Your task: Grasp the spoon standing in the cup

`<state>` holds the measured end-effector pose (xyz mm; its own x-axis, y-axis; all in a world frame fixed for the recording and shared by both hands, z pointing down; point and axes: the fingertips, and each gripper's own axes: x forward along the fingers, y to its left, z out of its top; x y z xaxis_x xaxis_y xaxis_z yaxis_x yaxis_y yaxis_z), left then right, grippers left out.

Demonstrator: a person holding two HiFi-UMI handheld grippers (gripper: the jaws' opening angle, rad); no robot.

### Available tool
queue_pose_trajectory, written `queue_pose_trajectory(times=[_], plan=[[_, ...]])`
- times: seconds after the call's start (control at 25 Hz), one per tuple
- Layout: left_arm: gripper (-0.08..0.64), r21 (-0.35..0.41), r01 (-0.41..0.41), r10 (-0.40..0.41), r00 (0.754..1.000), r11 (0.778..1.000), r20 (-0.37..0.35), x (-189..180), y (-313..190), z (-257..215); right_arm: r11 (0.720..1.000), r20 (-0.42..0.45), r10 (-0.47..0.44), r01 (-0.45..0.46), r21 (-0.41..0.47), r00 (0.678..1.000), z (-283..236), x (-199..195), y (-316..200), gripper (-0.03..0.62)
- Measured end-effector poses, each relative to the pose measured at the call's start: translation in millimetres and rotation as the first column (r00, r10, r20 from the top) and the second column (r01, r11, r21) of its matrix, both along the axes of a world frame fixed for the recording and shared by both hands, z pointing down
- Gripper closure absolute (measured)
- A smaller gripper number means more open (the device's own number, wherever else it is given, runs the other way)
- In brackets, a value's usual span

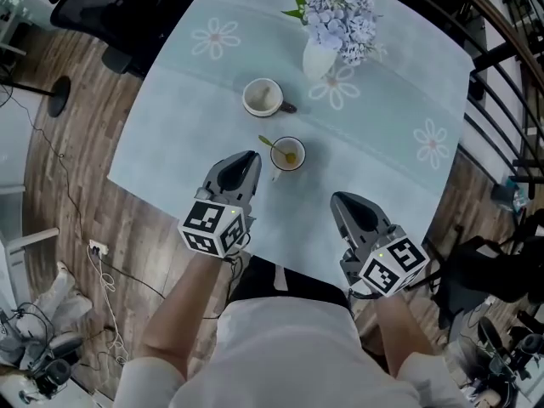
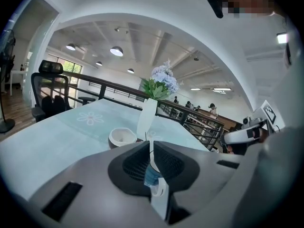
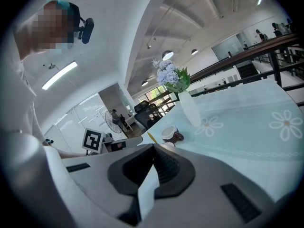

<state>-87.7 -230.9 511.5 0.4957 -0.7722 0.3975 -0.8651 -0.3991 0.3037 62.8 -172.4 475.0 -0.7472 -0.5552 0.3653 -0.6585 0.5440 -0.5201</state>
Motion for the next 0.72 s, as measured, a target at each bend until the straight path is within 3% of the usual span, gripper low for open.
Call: queue_pose_trajectory(times=[0.72], plan=[[0.491, -0.063, -0.05, 0.046, 0.997, 0.997, -0.057, 18, -21, 43, 0.996, -0.023, -0.006, 0.004, -0.088, 1.0, 43, -3, 5, 0.571]])
